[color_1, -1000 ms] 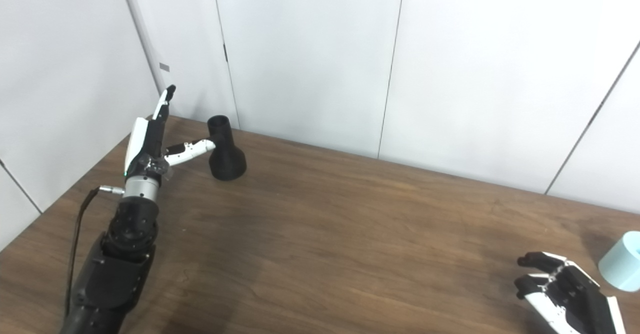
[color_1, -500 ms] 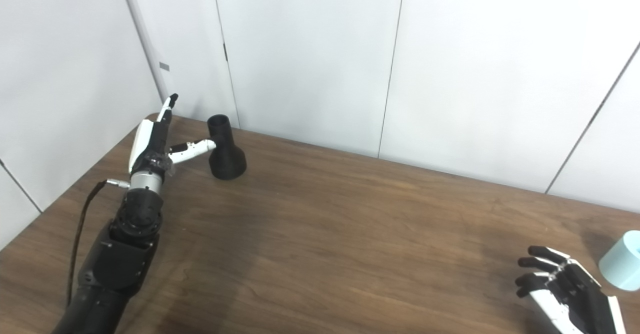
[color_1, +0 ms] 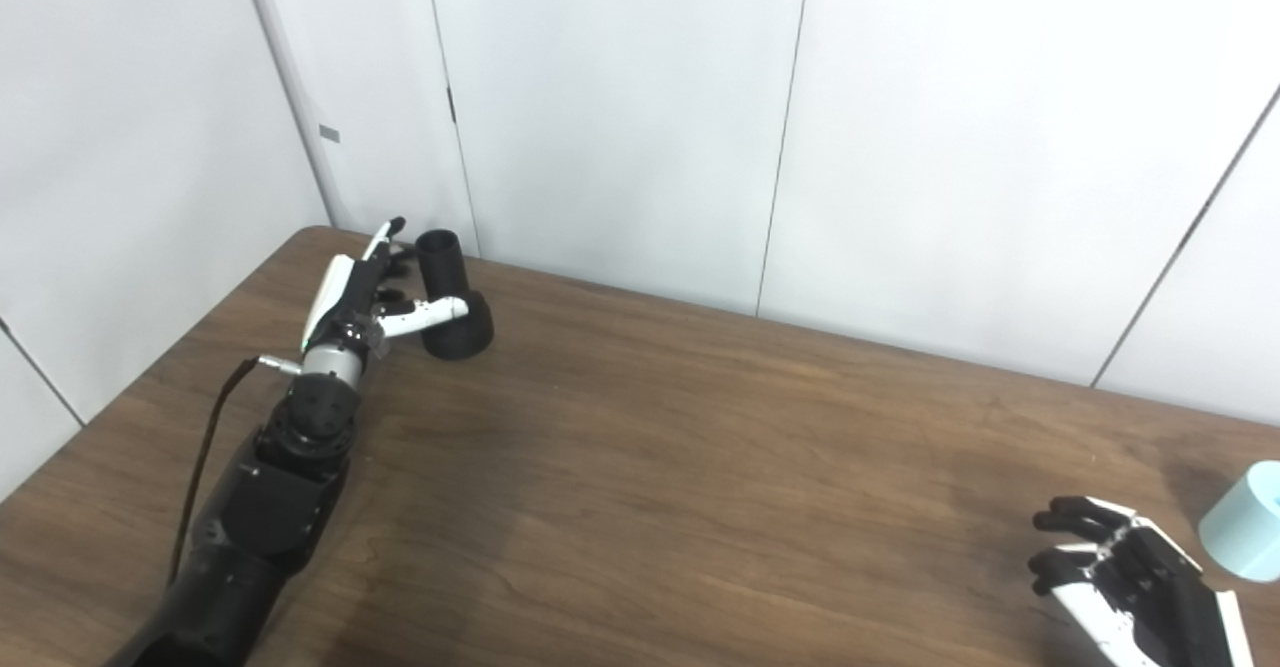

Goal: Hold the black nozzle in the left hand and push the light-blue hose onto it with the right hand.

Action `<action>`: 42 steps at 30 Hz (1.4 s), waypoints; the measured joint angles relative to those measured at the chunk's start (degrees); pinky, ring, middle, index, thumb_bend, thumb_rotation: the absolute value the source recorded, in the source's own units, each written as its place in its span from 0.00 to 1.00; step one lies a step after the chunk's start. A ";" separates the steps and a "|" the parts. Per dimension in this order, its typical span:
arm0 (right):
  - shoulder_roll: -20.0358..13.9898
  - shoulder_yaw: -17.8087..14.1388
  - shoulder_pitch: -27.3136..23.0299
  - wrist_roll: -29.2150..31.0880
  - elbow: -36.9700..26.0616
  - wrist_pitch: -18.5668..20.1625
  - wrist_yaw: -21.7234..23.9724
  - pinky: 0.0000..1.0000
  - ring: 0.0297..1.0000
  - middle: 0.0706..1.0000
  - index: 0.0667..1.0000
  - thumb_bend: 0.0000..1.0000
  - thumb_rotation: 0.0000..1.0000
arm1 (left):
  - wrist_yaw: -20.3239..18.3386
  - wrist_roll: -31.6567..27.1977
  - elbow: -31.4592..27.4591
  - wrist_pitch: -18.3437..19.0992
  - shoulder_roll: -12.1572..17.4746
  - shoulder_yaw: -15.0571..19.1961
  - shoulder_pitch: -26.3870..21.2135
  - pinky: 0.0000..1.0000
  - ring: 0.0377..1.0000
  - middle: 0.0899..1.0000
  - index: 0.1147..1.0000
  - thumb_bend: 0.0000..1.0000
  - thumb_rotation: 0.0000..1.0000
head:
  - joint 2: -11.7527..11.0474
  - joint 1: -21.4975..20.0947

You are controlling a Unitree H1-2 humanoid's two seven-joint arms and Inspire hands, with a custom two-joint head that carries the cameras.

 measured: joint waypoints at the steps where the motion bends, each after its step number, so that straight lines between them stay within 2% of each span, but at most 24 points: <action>1: 0.00 0.05 0.03 -0.05 -0.25 0.04 0.00 0.33 0.41 0.55 0.54 1.00 0.44 | 0.00 0.22 0.53 0.01 0.09 -0.44 -0.39 0.60 0.76 0.79 0.99 1.00 0.37 | 0.00 0.00; 2: 0.00 0.11 0.04 -0.07 -0.36 0.10 -0.01 0.33 0.41 0.55 0.54 1.00 0.43 | -0.02 0.43 1.37 0.01 0.09 -0.65 -1.04 0.67 0.85 0.88 0.99 1.00 0.36 | 0.00 0.00; 3: 0.01 0.14 0.06 -0.07 -0.47 0.23 -0.01 0.33 0.41 0.55 0.54 1.00 0.43 | -0.04 0.43 2.16 -0.01 0.08 -0.76 -1.50 0.33 0.41 0.46 1.00 1.00 0.35 | 0.00 -0.09; 4: 0.02 0.15 0.13 -0.10 -0.71 0.53 -0.06 0.33 0.41 0.55 0.54 1.00 0.44 | -0.05 0.40 2.93 -0.12 0.09 -0.78 -2.02 0.35 0.53 0.61 1.00 1.00 0.34 | 0.09 -0.17; 5: 0.02 0.16 0.21 -0.17 -1.05 0.86 -0.11 0.33 0.41 0.55 0.54 1.00 0.44 | -0.09 0.35 3.46 -0.12 0.15 -0.82 -2.38 0.55 0.73 0.79 1.00 1.00 0.35 | 0.17 -0.26; 6: 0.02 0.15 0.32 -0.25 -1.50 1.17 -0.18 0.33 0.41 0.55 0.54 1.00 0.43 | -0.24 0.32 3.70 -0.15 0.23 -0.93 -2.60 0.73 0.88 0.92 1.00 1.00 0.36 | 0.26 -0.35; 8: 0.02 0.15 0.35 -0.39 -1.98 1.75 -0.33 0.33 0.41 0.55 0.55 1.00 0.43 | -0.85 0.31 4.00 -0.18 0.41 -1.31 -2.91 0.83 0.95 0.98 1.00 1.00 0.37 | 0.26 -0.35; 13: 0.04 0.18 0.47 -0.42 -2.22 2.36 -0.38 0.34 0.42 0.56 0.56 1.00 0.42 | -1.26 0.65 4.86 -0.12 0.44 -1.93 -3.09 0.86 0.96 1.00 1.00 1.00 0.36 | 0.53 -0.53; 15: 0.04 0.17 0.53 -0.40 -2.23 2.37 -0.39 0.33 0.42 0.56 0.56 1.00 0.41 | -1.26 0.94 5.24 0.04 0.43 -2.09 -3.12 0.80 0.93 1.00 1.00 1.00 0.37 | 0.61 -0.53; 21: 0.09 0.28 0.80 -0.77 -3.94 2.82 -0.66 0.34 0.42 0.56 0.56 1.00 0.41 | -1.25 1.26 5.33 0.02 0.43 -2.72 -3.12 0.74 0.90 0.94 0.97 1.00 0.36 | 1.14 -0.62; 26: 0.21 0.42 0.83 -1.25 -4.56 4.09 -0.95 0.34 0.42 0.57 0.56 1.00 0.41 | -1.75 3.21 5.73 -0.03 0.95 -5.69 -3.04 0.79 0.92 0.94 0.95 1.00 0.37 | 1.58 -0.79; 33: 0.75 0.42 0.92 -1.19 -6.35 5.56 -1.13 0.34 0.43 0.57 0.57 1.00 0.41 | -1.48 7.52 6.27 -2.08 2.49 -10.08 -2.52 0.80 0.92 0.92 0.88 1.00 0.32 | 1.93 -0.88; 40: 0.89 0.63 1.16 -1.29 -8.12 7.60 -1.23 0.34 0.44 0.59 0.58 0.99 0.38 | -0.52 8.62 6.67 -4.06 2.50 -10.61 -1.70 0.78 0.89 0.89 0.85 0.99 0.27 | 2.46 -0.88; 42: 0.93 0.72 1.17 -1.44 -8.62 8.01 -1.26 0.34 0.44 0.59 0.59 0.97 0.38 | 0.20 8.86 6.90 -4.40 2.48 -10.92 -1.68 0.75 0.85 0.85 0.81 0.93 0.21 | 2.72 -0.97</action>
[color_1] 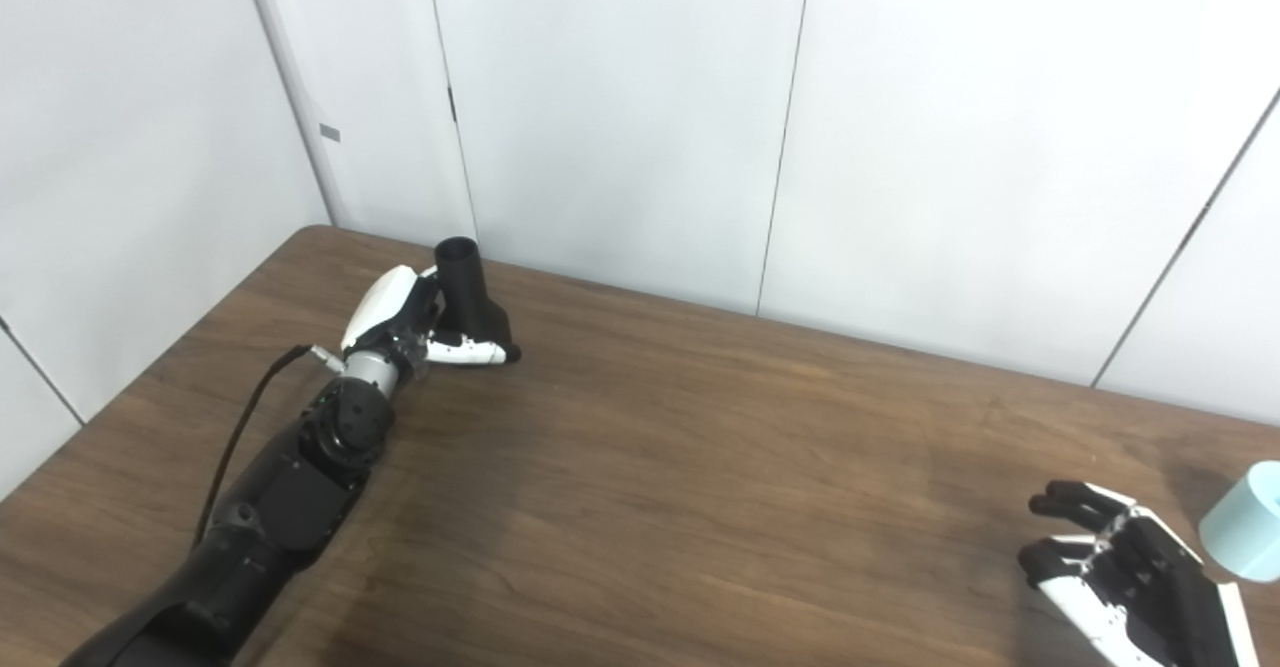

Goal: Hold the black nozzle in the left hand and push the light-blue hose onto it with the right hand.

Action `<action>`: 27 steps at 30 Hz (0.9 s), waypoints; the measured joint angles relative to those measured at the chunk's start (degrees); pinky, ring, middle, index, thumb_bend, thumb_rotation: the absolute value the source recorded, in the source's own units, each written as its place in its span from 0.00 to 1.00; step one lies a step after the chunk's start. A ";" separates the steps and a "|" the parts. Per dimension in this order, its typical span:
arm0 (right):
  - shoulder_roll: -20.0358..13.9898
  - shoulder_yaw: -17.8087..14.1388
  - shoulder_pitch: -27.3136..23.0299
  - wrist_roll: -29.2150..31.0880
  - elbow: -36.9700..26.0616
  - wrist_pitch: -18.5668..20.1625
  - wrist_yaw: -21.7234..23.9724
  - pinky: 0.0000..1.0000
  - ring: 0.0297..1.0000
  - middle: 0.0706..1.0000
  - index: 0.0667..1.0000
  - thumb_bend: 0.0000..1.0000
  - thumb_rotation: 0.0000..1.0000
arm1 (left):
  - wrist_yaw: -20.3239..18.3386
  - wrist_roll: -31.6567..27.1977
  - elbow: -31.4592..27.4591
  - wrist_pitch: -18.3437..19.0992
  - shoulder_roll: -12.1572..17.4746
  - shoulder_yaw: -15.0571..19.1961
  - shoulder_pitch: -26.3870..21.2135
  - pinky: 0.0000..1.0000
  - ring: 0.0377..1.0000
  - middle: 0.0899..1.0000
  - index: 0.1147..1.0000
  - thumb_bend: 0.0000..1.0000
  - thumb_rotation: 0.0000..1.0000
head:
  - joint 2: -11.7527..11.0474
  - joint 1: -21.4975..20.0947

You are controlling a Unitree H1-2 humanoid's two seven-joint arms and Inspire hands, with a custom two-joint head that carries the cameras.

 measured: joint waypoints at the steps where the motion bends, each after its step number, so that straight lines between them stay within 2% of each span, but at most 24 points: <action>1: 0.01 0.09 0.02 -0.25 -0.17 0.44 -0.04 0.34 0.44 0.59 0.59 0.95 0.38 | 0.49 0.33 0.09 -0.44 -0.01 -0.11 0.08 0.68 0.77 0.78 0.74 0.87 0.14 | 0.00 0.00; 2: 0.04 0.15 0.06 -0.40 -0.35 0.83 -0.07 0.34 0.45 0.60 0.59 0.94 0.37 | 1.15 0.93 0.33 -1.07 -0.05 -0.25 0.19 0.61 0.68 0.70 0.69 0.82 0.07 | 0.00 0.00; 4: 0.12 0.20 0.22 -0.54 -0.97 1.17 -0.08 0.34 0.45 0.60 0.59 0.92 0.37 | 3.27 1.60 1.24 -3.20 -0.37 -0.28 0.47 0.52 0.57 0.59 0.61 0.76 0.02 | 0.00 0.00; 5: 0.13 0.20 0.29 -0.53 -1.29 1.20 -0.08 0.34 0.45 0.60 0.59 0.90 0.37 | 4.74 1.84 1.94 -4.57 -0.56 -0.26 0.50 0.42 0.46 0.46 0.53 0.62 0.01 | 0.26 0.00; 8: 0.13 0.19 0.30 -0.50 -1.35 1.56 -0.09 0.34 0.45 0.61 0.60 0.85 0.35 | 8.12 2.89 4.06 -7.04 -1.02 -0.38 0.46 0.32 0.35 0.37 0.47 0.53 0.00 | 0.44 0.00; 13: 0.23 0.21 0.39 -0.56 -2.20 2.63 -0.15 0.35 0.45 0.61 0.61 0.78 0.31 | 11.18 3.87 5.83 -9.80 -2.18 -1.10 0.54 0.28 0.32 0.36 0.46 0.52 0.00 | 0.79 0.00; 16: 0.40 0.22 0.44 -0.93 -3.39 3.30 -0.62 0.35 0.45 0.62 0.61 0.75 0.30 | 11.72 3.91 6.29 -10.67 -2.61 -1.21 0.51 0.27 0.31 0.35 0.46 0.51 0.00 | 0.79 0.00; 22: 0.46 0.23 0.44 -0.89 -4.03 4.23 -0.91 0.35 0.45 0.62 0.63 0.71 0.27 | 11.71 3.89 6.66 -11.96 -2.71 -1.28 0.56 0.34 0.37 0.37 0.46 0.52 0.00 | 1.14 0.00; 27: 0.51 0.46 0.42 -1.04 -5.70 5.61 -1.27 0.35 0.46 0.63 0.63 0.67 0.23 | 12.17 4.04 6.55 -12.29 -2.87 -1.63 0.93 0.34 0.37 0.38 0.47 0.52 0.00 | 2.11 -1.31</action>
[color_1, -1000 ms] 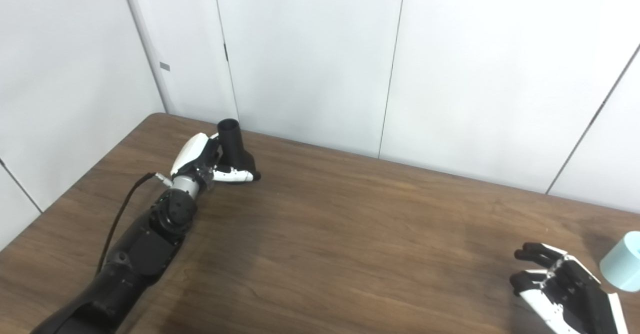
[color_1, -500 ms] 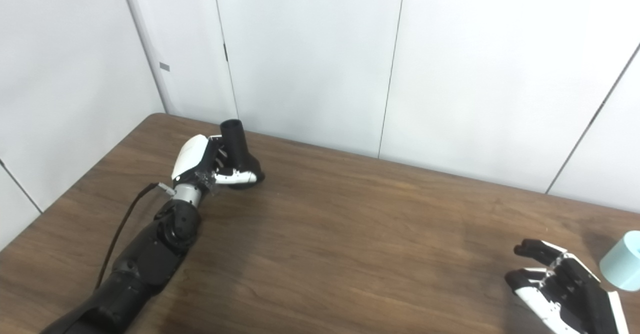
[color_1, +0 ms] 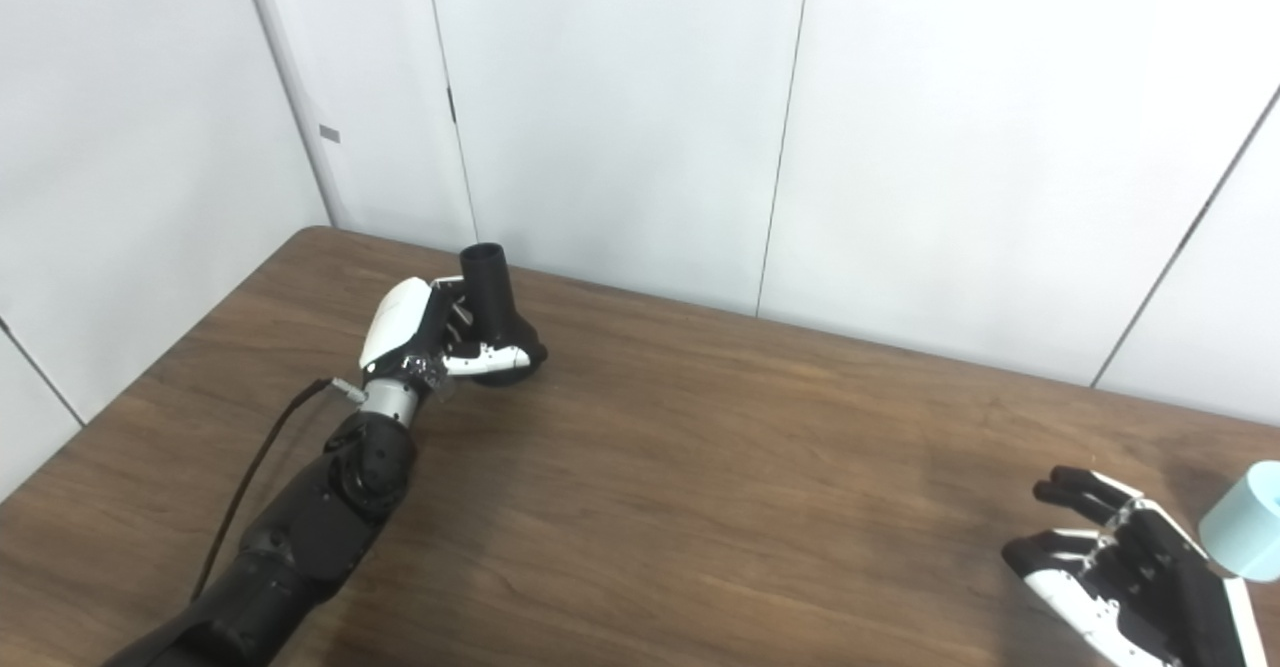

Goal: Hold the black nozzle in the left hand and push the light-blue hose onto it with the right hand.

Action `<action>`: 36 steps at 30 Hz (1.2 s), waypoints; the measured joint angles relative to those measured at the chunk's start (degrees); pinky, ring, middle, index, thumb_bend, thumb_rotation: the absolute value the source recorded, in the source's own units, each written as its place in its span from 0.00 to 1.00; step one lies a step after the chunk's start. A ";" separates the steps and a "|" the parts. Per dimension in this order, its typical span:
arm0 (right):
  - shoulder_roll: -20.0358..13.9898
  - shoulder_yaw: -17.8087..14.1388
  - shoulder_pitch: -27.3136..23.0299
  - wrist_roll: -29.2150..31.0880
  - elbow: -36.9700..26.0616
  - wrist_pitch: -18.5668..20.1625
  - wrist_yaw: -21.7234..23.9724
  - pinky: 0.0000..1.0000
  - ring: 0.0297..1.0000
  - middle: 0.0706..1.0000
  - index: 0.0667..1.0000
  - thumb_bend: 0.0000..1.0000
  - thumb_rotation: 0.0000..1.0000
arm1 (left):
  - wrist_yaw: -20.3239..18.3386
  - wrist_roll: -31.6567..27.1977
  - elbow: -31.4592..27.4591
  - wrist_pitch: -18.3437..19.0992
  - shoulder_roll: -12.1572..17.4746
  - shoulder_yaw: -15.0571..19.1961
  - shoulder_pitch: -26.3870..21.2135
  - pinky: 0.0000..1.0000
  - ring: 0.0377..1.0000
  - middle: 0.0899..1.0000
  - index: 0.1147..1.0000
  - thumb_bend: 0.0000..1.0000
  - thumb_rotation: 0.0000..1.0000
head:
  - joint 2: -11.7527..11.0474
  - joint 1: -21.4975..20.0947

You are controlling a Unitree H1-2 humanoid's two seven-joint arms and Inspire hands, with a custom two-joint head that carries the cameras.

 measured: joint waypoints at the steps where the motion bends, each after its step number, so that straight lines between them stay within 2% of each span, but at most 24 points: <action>1: 0.01 0.09 0.00 -0.03 -0.12 0.26 -0.03 0.36 0.46 0.63 0.64 0.66 0.22 | 0.10 0.06 -0.12 -0.24 -0.01 -0.14 0.15 0.33 0.36 0.37 0.47 0.52 0.00 | 0.18 -0.53; 5: 0.45 0.76 0.02 -0.88 -1.10 2.12 -0.51 0.38 0.49 0.67 0.68 0.59 0.15 | 1.56 1.06 -0.31 -3.54 -0.01 -1.66 1.23 0.30 0.34 0.36 0.46 0.52 0.00 | 1.23 -3.96; 7: 0.82 1.25 -0.08 -1.56 -1.98 2.70 -0.66 0.40 0.51 0.70 0.71 0.56 0.11 | 1.37 2.53 -0.81 -5.78 0.04 -3.61 1.36 0.31 0.34 0.37 0.46 0.52 0.00 | 1.58 -5.53; 9: 1.22 1.75 -0.26 -1.80 -2.22 2.84 -0.67 0.41 0.53 0.72 0.75 0.52 0.02 | 1.23 3.86 -2.04 -6.81 -0.36 -5.32 1.65 0.32 0.35 0.37 0.46 0.52 0.00 | 2.02 -7.20; 12: 1.76 2.18 -0.27 -1.62 -2.30 2.86 -0.65 0.43 0.57 0.77 0.82 0.47 0.00 | 0.93 5.11 -4.03 -9.07 -1.88 -7.87 2.03 0.36 0.37 0.39 0.46 0.52 0.00 | 2.81 -10.10; 17: 1.81 2.16 -0.67 -1.66 -1.56 1.65 -0.66 0.48 0.61 0.79 0.84 0.54 0.00 | -0.44 8.29 -5.78 -14.96 -5.12 -12.82 1.84 0.32 0.36 0.39 0.45 0.52 0.00 | 4.57 -15.29; 18: 1.80 2.05 -0.83 -1.66 -1.06 1.42 -0.68 0.48 0.61 0.78 0.84 0.56 0.00 | -0.75 8.81 -5.97 -15.97 -5.82 -13.55 1.71 0.32 0.36 0.39 0.45 0.52 0.00 | 4.57 -15.30; 20: 1.81 1.53 -1.15 -1.41 1.00 -0.66 -0.69 0.46 0.58 0.75 0.83 0.62 0.06 | -1.65 10.42 -6.82 -17.15 -7.33 -15.79 1.49 0.28 0.33 0.37 0.46 0.52 0.00 | 5.10 -16.53; 22: 1.80 0.87 -1.32 -1.17 2.64 -1.08 -0.77 0.46 0.57 0.74 0.82 0.64 0.08 | -3.30 12.49 -7.53 -17.67 -8.16 -17.90 1.34 0.28 0.33 0.37 0.46 0.52 0.00 | 5.80 -18.10; 24: 1.81 0.35 -1.30 -0.70 3.71 -2.75 -0.78 0.45 0.54 0.73 0.81 0.70 0.14 | -4.20 13.67 -7.61 -18.11 -8.94 -19.14 1.24 0.31 0.34 0.39 0.45 0.51 0.00 | 6.15 -18.81; 26: 1.64 -0.26 -1.43 -0.44 5.49 -4.81 -0.79 0.44 0.54 0.72 0.80 0.72 0.18 | -4.82 13.94 -6.77 -18.66 -9.57 -19.75 0.87 0.31 0.35 0.39 0.45 0.51 0.00 | 6.76 -19.86; 29: 1.24 -0.52 -1.38 -0.18 7.17 -6.55 -0.68 0.43 0.53 0.71 0.80 0.75 0.20 | -4.03 14.30 -5.63 -19.84 -9.57 -21.53 0.15 0.29 0.35 0.40 0.46 0.50 0.00 | 7.21 -20.48; 33: 1.06 -0.69 -1.62 0.26 8.21 -8.61 -0.50 0.43 0.53 0.71 0.79 0.79 0.25 | -0.89 15.32 -4.38 -20.17 -9.31 -26.43 -1.19 0.24 0.33 0.38 0.47 0.50 0.00 | 7.65 -21.19; 36: 0.09 -0.79 -1.67 0.40 8.61 -9.19 -0.22 0.44 0.54 0.70 0.78 0.80 0.27 | -0.21 15.04 -4.35 -20.25 -8.90 -28.42 -1.58 0.20 0.33 0.36 0.46 0.50 0.00 | 8.26 -22.50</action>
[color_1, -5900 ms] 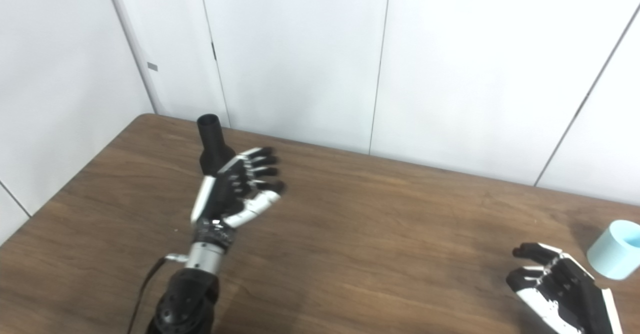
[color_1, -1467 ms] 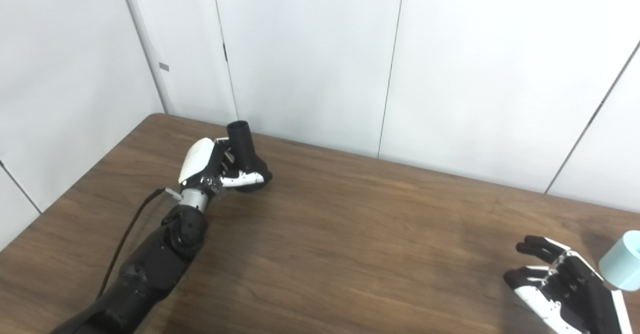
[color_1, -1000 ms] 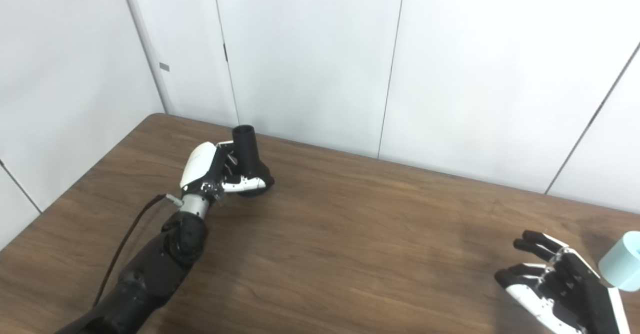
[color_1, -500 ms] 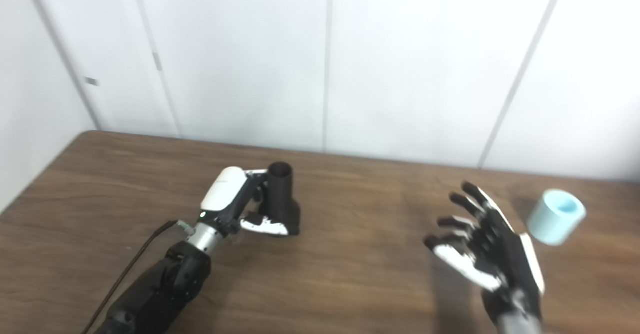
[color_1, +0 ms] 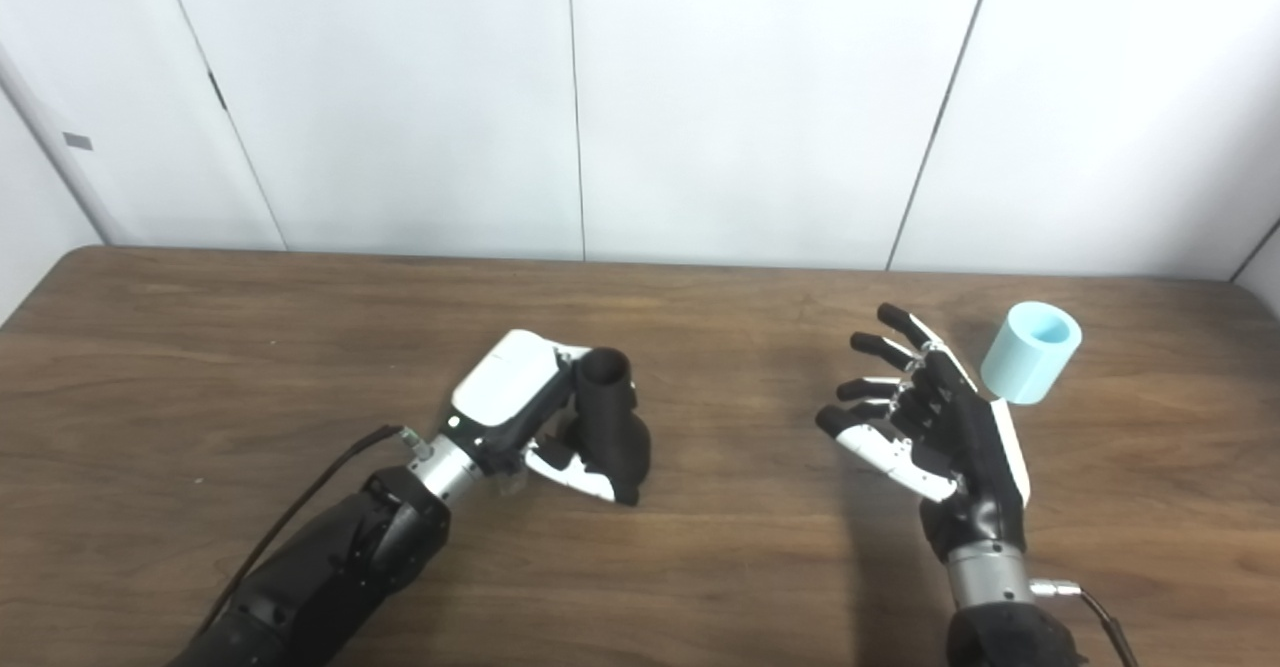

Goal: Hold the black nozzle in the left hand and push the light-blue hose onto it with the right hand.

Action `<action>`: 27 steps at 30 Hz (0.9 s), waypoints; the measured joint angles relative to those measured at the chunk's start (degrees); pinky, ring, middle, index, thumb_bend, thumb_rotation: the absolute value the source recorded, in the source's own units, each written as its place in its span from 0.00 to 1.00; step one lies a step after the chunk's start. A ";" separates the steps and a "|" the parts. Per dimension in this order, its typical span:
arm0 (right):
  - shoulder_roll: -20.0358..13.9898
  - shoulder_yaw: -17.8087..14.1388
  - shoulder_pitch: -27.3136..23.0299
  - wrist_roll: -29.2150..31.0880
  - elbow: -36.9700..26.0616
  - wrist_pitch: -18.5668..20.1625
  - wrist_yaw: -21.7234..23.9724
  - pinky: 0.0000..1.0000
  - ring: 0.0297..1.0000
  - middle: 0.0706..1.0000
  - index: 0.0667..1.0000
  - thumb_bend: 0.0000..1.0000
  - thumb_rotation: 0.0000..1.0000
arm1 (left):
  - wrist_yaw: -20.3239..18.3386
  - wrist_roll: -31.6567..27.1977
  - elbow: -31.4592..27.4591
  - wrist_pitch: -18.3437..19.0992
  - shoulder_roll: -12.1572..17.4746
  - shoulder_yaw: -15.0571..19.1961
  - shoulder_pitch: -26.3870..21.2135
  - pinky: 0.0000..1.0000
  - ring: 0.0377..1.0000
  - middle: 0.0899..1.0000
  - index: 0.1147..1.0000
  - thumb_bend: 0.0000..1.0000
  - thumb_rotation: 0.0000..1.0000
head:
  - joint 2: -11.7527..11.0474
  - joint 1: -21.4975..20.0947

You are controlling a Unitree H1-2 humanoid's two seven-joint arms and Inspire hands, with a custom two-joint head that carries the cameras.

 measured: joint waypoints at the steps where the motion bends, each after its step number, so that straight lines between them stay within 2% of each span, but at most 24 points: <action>1: -0.49 -0.06 -0.03 -0.01 -0.01 -0.11 0.14 0.44 0.54 0.70 0.77 0.80 0.27 | -0.12 -0.20 -0.03 -0.01 0.17 -0.39 -0.07 0.22 0.33 0.37 0.47 0.50 0.00 | 0.00 -0.26; 5: -1.38 -0.16 -0.30 -0.74 -0.19 -0.05 0.09 0.44 0.54 0.70 0.77 0.78 0.26 | -1.17 -1.53 -0.09 -0.24 0.77 -1.18 -0.19 0.25 0.33 0.38 0.47 0.50 0.00 | 0.00 -0.88; 9: -2.11 0.00 -0.34 -2.34 -0.66 0.21 0.00 0.44 0.54 0.70 0.78 0.75 0.26 | -4.57 -2.38 -0.21 -0.22 0.82 -0.95 -0.19 0.30 0.34 0.40 0.48 0.50 0.00 | -0.35 -2.46; 11: -3.02 -0.01 -0.45 -2.69 -2.37 1.70 0.05 0.43 0.54 0.69 0.76 0.79 0.26 | -5.32 -2.81 -0.27 -0.22 0.85 -0.91 -0.18 0.33 0.35 0.43 0.47 0.50 0.00 | -0.87 -4.90; 14: -4.79 -0.17 -1.62 -2.83 -5.95 5.00 0.22 0.44 0.54 0.69 0.74 0.83 0.26 | -6.16 -3.70 -0.27 -0.22 1.03 -0.79 -0.12 0.34 0.35 0.43 0.48 0.50 0.00 | -1.14 -6.24; 15: -5.51 -0.28 -2.21 -3.30 -6.84 5.91 0.24 0.44 0.54 0.68 0.73 0.83 0.26 | -6.28 -3.81 -0.27 -0.23 1.09 -0.77 -0.12 0.33 0.34 0.42 0.48 0.50 0.00 | -1.66 -8.33; 16: -6.48 -0.31 -2.90 -4.35 -7.73 7.06 0.24 0.45 0.55 0.69 0.73 0.84 0.25 | -6.32 -3.83 -0.27 -0.27 1.13 -0.78 -0.12 0.32 0.34 0.40 0.48 0.50 0.00 | -1.67 -8.35; 17: -7.41 -0.40 -3.54 -5.28 -8.38 7.88 0.24 0.47 0.57 0.70 0.73 0.81 0.21 | -6.34 -3.83 -0.28 -0.32 1.14 -0.78 -0.12 0.31 0.33 0.39 0.48 0.50 0.00 | -2.80 -12.27; 19: -9.55 -0.82 -4.97 -7.82 -9.57 10.48 0.26 0.54 0.61 0.72 0.72 0.78 0.17 | -6.39 -3.82 -0.40 -0.43 1.21 -0.79 -0.11 0.30 0.33 0.39 0.48 0.50 0.00 | -3.77 -14.84; 20: -10.82 -1.11 -5.62 -9.30 -10.37 12.21 0.26 0.55 0.62 0.72 0.72 0.78 0.16 | -6.43 -3.82 -0.48 -0.53 1.27 -0.79 -0.08 0.30 0.33 0.39 0.48 0.50 0.00 | -3.78 -14.86; 22: -13.06 -1.91 -6.70 -11.31 -11.52 14.66 0.25 0.58 0.66 0.74 0.73 0.77 0.11 | -6.58 -3.86 -0.65 -0.75 1.40 -0.75 0.01 0.30 0.33 0.39 0.48 0.50 0.00 | -5.27 -19.75; 24: -14.59 -2.89 -7.77 -13.22 -12.27 16.76 0.18 0.59 0.70 0.77 0.74 0.78 0.11 | -6.83 -3.96 -1.33 -0.79 1.74 -0.60 0.37 0.31 0.33 0.39 0.48 0.50 0.00 | -5.71 -21.10; 27: -17.63 -3.47 -9.22 -17.46 -11.87 17.70 0.00 0.64 0.76 0.82 0.77 0.81 0.22 | -7.12 -4.14 -1.97 -1.29 2.17 -0.69 0.66 0.32 0.33 0.39 0.48 0.50 0.00 | -7.20 -24.77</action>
